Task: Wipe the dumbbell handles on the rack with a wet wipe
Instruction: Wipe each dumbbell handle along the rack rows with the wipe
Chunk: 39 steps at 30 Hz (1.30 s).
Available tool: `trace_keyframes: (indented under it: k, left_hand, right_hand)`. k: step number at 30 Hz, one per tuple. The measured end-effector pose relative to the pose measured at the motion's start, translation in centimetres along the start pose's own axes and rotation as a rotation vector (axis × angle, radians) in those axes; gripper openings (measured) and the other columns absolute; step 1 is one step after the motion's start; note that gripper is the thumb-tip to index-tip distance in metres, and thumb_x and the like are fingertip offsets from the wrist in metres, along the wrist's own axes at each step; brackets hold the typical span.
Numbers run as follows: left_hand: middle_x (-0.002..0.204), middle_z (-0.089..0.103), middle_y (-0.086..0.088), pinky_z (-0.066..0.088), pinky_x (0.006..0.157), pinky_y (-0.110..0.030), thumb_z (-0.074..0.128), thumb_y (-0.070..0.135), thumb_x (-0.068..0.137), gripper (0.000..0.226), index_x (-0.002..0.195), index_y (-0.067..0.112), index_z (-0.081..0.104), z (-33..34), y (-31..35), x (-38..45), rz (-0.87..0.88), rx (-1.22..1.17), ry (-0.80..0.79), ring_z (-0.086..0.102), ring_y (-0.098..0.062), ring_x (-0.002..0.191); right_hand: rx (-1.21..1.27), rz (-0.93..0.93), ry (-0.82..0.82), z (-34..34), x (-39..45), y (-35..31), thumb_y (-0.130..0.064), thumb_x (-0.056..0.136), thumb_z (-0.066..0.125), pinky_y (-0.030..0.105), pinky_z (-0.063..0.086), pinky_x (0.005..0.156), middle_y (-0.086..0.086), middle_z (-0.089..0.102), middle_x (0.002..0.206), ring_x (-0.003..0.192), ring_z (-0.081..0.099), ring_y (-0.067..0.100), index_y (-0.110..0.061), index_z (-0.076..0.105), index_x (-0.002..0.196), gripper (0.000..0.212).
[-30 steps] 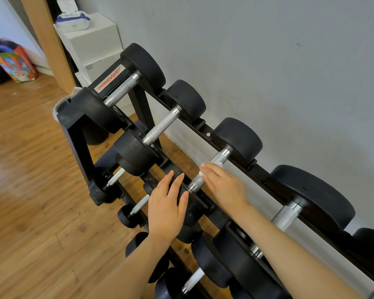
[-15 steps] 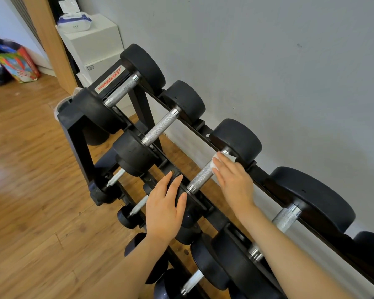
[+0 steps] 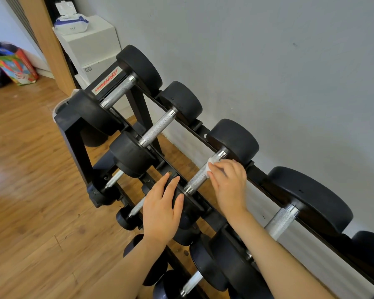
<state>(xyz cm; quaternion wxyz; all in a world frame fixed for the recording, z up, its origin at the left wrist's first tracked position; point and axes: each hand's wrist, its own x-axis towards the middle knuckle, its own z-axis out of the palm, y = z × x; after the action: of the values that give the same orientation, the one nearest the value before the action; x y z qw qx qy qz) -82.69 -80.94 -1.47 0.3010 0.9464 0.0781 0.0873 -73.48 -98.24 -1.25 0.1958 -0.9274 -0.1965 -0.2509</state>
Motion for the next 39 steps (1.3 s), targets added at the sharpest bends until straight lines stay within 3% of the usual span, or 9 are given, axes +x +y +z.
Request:
trace_keyframes:
  k: [4,7,12,16,21,25,30,36,39]
  left_hand:
    - [0.153,0.041,0.001,0.029,0.110,-0.035,0.029,0.049,0.100,0.054,0.144,0.025,0.048,0.0,-0.1,0.0,-0.004,0.004,-0.001,0.040,-0.021,0.139]
    - [0.153,0.041,0.000,0.029,0.110,-0.035,0.030,0.049,0.099,0.054,0.144,0.024,0.048,0.0,0.0,0.0,-0.002,0.004,-0.002,0.041,-0.021,0.139]
    - [0.152,0.042,0.000,0.028,0.110,-0.035,0.029,0.049,0.099,0.054,0.144,0.024,0.048,0.0,0.0,0.0,-0.006,0.013,-0.001,0.041,-0.021,0.138]
    - [0.152,0.043,0.000,0.027,0.109,-0.034,0.030,0.048,0.099,0.054,0.144,0.024,0.049,0.0,0.1,0.1,-0.004,0.018,0.001,0.041,-0.021,0.138]
    - [0.151,0.044,-0.001,0.027,0.109,-0.034,0.029,0.048,0.099,0.054,0.143,0.024,0.049,0.0,0.1,0.0,-0.005,0.019,0.005,0.041,-0.021,0.137]
    - [0.152,0.043,0.000,0.025,0.110,-0.033,0.028,0.049,0.099,0.055,0.144,0.025,0.048,0.1,0.1,0.1,-0.016,0.025,0.001,0.039,-0.020,0.139]
    - [0.153,0.041,0.000,0.026,0.110,-0.034,0.028,0.050,0.099,0.056,0.144,0.024,0.048,0.1,0.1,0.0,-0.010,0.023,-0.003,0.039,-0.020,0.139]
    - [0.151,0.044,-0.002,0.027,0.109,-0.034,0.030,0.048,0.099,0.055,0.143,0.022,0.049,0.0,0.1,0.1,-0.001,0.012,0.011,0.041,-0.021,0.138]
    - [0.151,0.044,-0.002,0.027,0.109,-0.034,0.030,0.048,0.099,0.055,0.143,0.022,0.049,0.0,0.1,0.1,-0.003,0.006,0.011,0.041,-0.021,0.137]
  right_hand:
    - [0.183,0.116,-0.114,-0.5,-0.1,-0.3,-0.007,0.085,0.071,0.008,0.043,0.079,0.010,0.061,0.111,0.106,0.046,0.000,-0.004,0.067,0.114,0.030]
    - [0.227,0.189,-0.075,-0.3,-0.1,-0.4,-0.008,0.091,0.064,-0.002,0.038,0.079,0.008,0.057,0.114,0.107,0.040,-0.016,-0.004,0.065,0.118,0.028]
    - [0.262,0.053,-0.125,-0.4,-0.7,-0.6,-0.005,0.084,0.071,0.016,0.049,0.082,0.009,0.060,0.111,0.104,0.053,0.015,-0.004,0.067,0.116,0.032]
    - [0.315,0.204,-0.067,-0.6,0.1,-0.2,-0.006,0.088,0.067,0.003,0.042,0.080,0.008,0.059,0.113,0.104,0.046,0.002,-0.006,0.068,0.116,0.028]
    - [0.351,0.102,-0.107,-0.2,-1.2,-0.5,-0.016,0.088,0.061,0.007,0.043,0.090,0.007,0.062,0.111,0.104,0.054,0.011,-0.005,0.069,0.114,0.029]
    - [0.341,0.223,-0.039,-0.5,-0.3,0.1,-0.008,0.088,0.066,-0.001,0.039,0.085,0.006,0.061,0.112,0.105,0.042,-0.004,-0.006,0.069,0.114,0.026]
    - [0.384,0.166,-0.114,-0.1,-1.5,-0.8,-0.007,0.089,0.065,0.014,0.051,0.086,0.006,0.058,0.116,0.107,0.053,0.010,-0.007,0.067,0.119,0.029]
    - [0.434,0.349,-0.055,-0.2,-0.6,-0.9,-0.010,0.092,0.063,0.004,0.045,0.081,-0.003,0.051,0.115,0.101,0.053,0.006,-0.009,0.064,0.121,0.029]
    - [0.462,0.341,-0.098,0.1,-1.6,-1.5,-0.014,0.094,0.059,0.016,0.053,0.080,0.000,0.051,0.115,0.100,0.056,0.010,-0.007,0.061,0.120,0.027]
